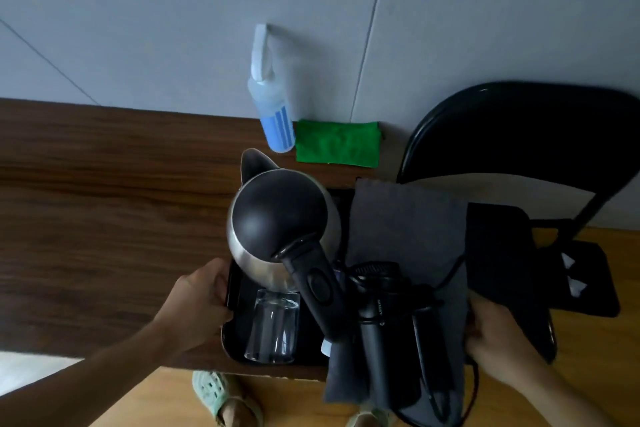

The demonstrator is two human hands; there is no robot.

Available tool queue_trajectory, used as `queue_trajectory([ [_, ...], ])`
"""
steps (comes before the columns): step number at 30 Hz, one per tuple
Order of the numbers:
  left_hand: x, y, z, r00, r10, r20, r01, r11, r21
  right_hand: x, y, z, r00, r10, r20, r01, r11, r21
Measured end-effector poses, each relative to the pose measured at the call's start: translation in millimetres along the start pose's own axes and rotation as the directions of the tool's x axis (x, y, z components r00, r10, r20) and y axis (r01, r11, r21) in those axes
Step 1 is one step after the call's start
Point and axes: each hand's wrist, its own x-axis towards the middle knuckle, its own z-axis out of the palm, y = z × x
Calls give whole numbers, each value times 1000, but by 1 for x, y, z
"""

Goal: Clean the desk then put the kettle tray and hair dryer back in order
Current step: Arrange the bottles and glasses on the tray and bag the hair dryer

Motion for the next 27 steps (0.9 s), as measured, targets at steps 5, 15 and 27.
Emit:
queue_trajectory([
  [5,3,-75,-46,997,-68,-32,68,998,-15,16,-60,65,999,0,36,2,999,-32],
  [15,22,-206,-123,991,-128,-33,127,991,-44,44,-166,166,994,-106,7,106,982,-153],
  [27,61,-277,-201,979,-198,-49,196,979,-48,68,-261,229,989,-142,39,147,977,-154],
])
